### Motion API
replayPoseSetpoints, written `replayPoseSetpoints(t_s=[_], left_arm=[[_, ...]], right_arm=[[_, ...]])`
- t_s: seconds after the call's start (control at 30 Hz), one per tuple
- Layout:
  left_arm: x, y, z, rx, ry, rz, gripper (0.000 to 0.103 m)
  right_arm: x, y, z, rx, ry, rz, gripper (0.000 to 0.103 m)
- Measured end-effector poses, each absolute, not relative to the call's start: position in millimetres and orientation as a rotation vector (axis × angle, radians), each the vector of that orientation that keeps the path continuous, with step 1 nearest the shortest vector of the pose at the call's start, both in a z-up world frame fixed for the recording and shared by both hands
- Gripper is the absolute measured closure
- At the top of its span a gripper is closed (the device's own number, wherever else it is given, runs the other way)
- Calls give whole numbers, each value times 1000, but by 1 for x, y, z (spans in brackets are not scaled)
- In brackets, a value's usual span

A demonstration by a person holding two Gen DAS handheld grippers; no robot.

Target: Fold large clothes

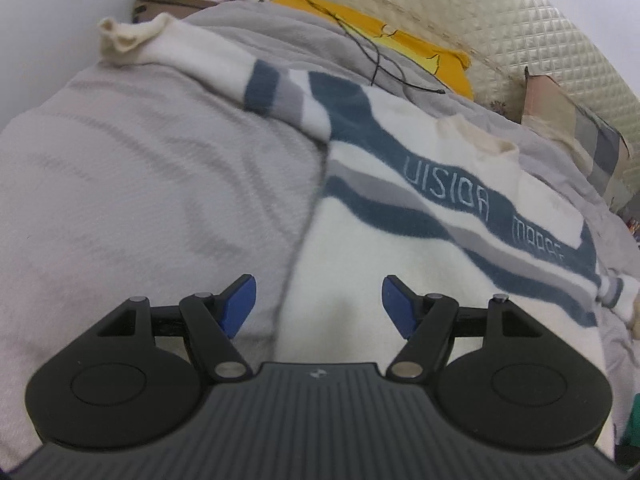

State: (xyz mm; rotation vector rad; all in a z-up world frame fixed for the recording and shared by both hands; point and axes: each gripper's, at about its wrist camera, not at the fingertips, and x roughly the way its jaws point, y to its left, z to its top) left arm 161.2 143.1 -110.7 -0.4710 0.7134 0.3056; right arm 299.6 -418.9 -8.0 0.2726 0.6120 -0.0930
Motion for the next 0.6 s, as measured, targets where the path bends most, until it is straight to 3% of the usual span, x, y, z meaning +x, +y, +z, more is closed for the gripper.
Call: replayPoseSetpoints(t_s=[0.5, 0.6], left_arm=[[115, 160, -130, -755, 853, 307, 29], [118, 156, -139, -773, 897, 298, 29]], right_arm=[[135, -305, -47, 426, 666, 78, 49], [128, -307, -74, 509, 750, 81, 36]])
